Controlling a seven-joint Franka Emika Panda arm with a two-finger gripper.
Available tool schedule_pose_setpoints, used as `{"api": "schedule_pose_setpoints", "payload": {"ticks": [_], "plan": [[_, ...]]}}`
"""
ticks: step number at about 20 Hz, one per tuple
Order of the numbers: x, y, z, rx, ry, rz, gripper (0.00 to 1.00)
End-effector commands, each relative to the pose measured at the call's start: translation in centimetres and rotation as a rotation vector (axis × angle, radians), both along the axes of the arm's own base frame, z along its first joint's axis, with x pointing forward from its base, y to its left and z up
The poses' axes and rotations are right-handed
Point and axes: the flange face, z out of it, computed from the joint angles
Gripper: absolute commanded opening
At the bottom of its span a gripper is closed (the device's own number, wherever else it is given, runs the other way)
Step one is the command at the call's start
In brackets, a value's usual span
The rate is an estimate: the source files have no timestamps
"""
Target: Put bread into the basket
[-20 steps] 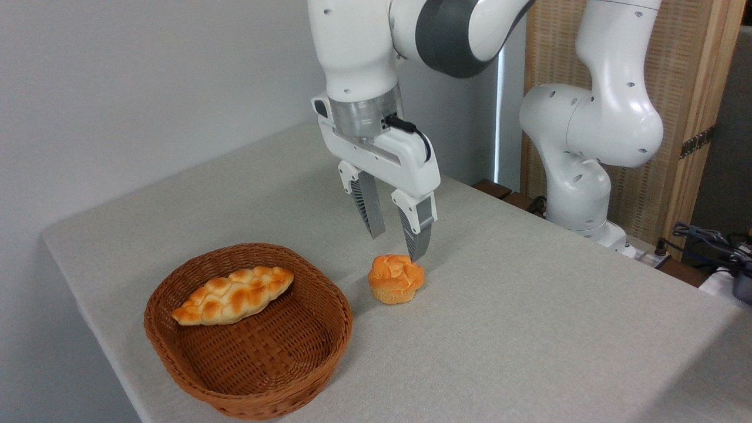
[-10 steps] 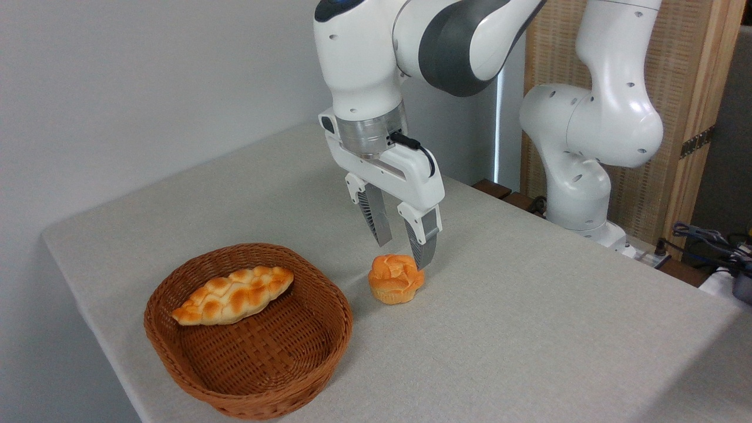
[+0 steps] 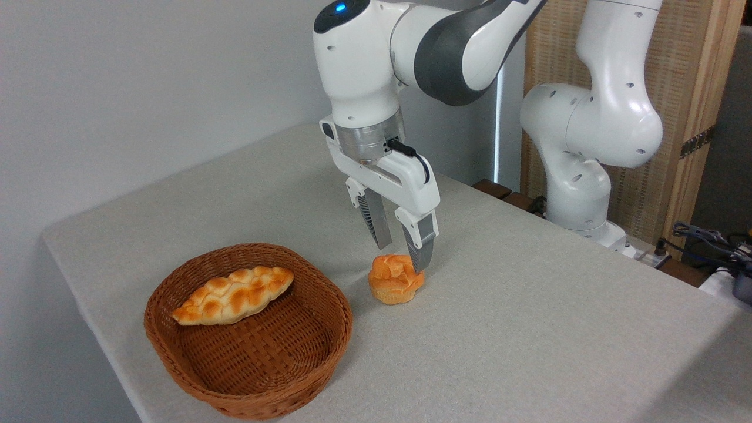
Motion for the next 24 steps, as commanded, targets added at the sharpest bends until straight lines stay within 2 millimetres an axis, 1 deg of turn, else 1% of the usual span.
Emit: {"api": "schedule_pose_setpoints", "payload": {"ticks": [1, 7, 10, 12, 17, 24], "plan": [[-0.2, -0.1, 0.1, -0.019, -0.031, -0.01, 1.0], [0.2, -0.1, -0.2, -0.019, -0.042, -0.011, 1.0], [0.3, -0.6, -0.5, -0.02, -0.048, -0.025, 1.0], [0.2, -0.6, -0.9, -0.02, -0.044, -0.043, 1.0], [0.2, -0.5, -0.9, -0.021, -0.044, -0.133, 1.0], [0.3, -0.4, -1.3, -0.026, -0.039, -0.213, 1.0]]}}
